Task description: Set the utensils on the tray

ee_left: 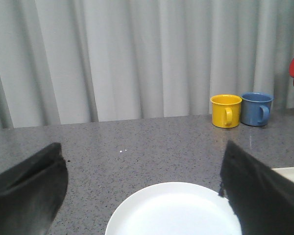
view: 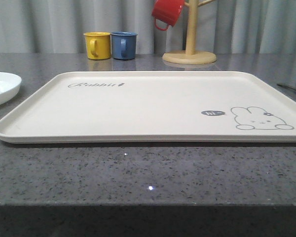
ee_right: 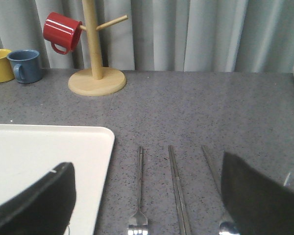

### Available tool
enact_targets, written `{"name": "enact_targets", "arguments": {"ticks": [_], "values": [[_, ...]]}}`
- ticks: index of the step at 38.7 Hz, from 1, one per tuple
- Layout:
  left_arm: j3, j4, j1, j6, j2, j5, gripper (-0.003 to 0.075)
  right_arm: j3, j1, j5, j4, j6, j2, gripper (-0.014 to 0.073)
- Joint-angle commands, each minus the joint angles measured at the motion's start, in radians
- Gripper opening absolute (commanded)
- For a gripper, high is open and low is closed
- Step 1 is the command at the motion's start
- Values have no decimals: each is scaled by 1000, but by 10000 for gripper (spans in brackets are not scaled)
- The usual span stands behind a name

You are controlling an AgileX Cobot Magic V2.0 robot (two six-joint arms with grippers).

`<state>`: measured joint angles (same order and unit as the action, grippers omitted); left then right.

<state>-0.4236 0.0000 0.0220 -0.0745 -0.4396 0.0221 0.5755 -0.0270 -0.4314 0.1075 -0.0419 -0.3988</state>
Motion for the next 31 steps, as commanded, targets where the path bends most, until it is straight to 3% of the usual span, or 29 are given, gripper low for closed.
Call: {"name": "enact_targets", "arguments": {"ticks": [1, 9, 13, 21, 26, 31], "values": [[-38, 0, -1, 7, -11, -86, 642, 36, -5, 75, 2, -4, -15, 643], [-108, 0, -1, 7, -76, -22, 641, 36, -5, 75, 2, -4, -15, 643], [-208, 0, -1, 7, -170, 107, 641, 36, -5, 75, 2, -4, -15, 643], [-452, -8, -5, -5, -411, 489, 641, 36, -5, 75, 2, -4, -15, 643], [-566, -56, -58, -99, -555, 667, 641, 36, -5, 75, 2, -4, -15, 643], [-653, -62, -141, -110, -693, 790, 641, 36, -5, 75, 2, -4, -15, 643]]}}
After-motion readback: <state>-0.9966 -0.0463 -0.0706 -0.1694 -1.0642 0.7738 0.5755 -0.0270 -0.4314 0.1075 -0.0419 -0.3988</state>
